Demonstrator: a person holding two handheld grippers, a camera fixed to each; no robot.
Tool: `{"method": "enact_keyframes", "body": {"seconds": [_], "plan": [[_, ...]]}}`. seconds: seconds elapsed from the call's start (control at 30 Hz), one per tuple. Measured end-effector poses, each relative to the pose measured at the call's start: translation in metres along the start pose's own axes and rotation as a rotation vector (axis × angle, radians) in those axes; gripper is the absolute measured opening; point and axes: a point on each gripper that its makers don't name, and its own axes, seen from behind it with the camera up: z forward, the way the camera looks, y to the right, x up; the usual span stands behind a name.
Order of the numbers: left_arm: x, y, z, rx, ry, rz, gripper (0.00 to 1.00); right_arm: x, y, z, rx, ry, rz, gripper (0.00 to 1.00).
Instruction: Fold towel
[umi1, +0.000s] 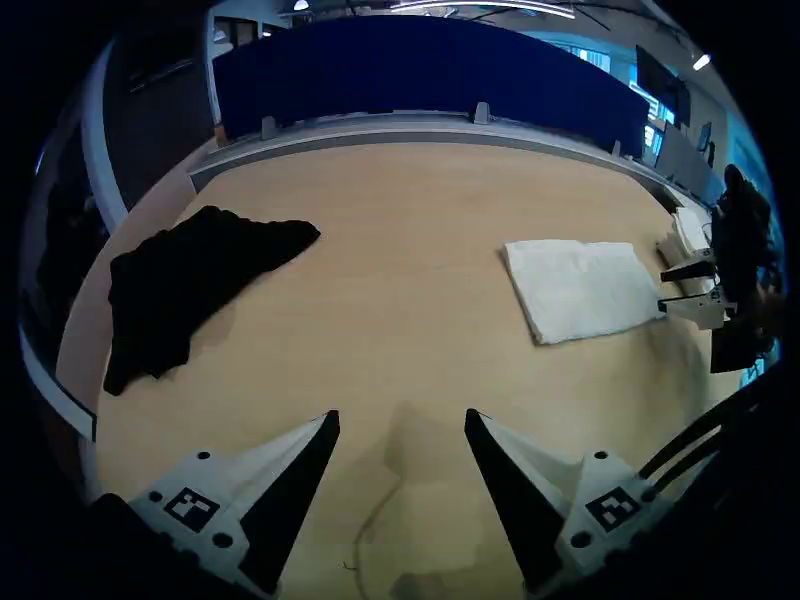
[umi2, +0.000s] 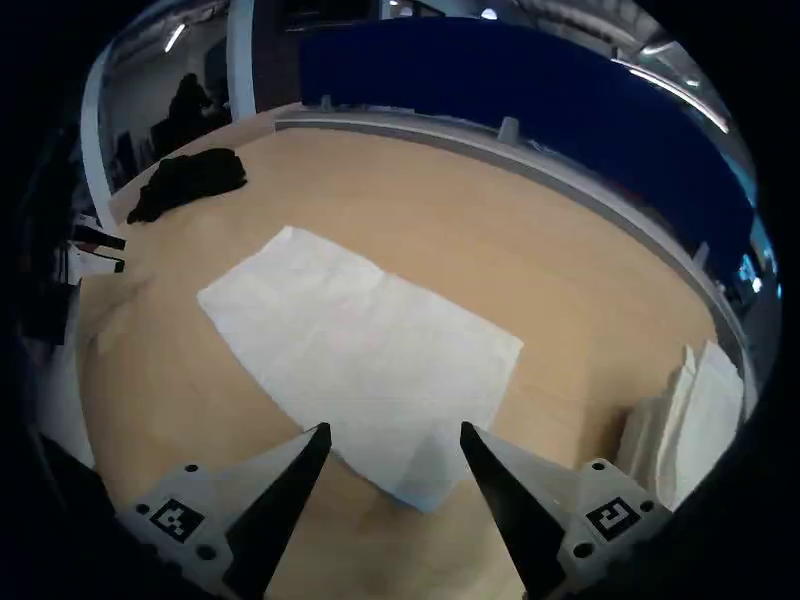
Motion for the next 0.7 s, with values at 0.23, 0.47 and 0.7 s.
{"method": "enact_keyframes", "body": {"seconds": [0.23, 0.47, 0.7], "plan": [[0.001, 0.000, 0.000, -0.001, 0.001, 0.005, 0.93, -0.022, 0.012, -0.012, -0.019, -0.029, -0.006, 1.00], [0.003, 0.000, 0.000, -0.002, 0.003, 0.007, 0.93, -0.034, 0.015, -0.015, -0.018, -0.047, 0.012, 0.94], [0.004, -0.001, -0.001, -0.003, 0.008, 0.008, 0.93, -0.038, 0.011, -0.012, 0.005, -0.065, 0.026, 0.69]]}}
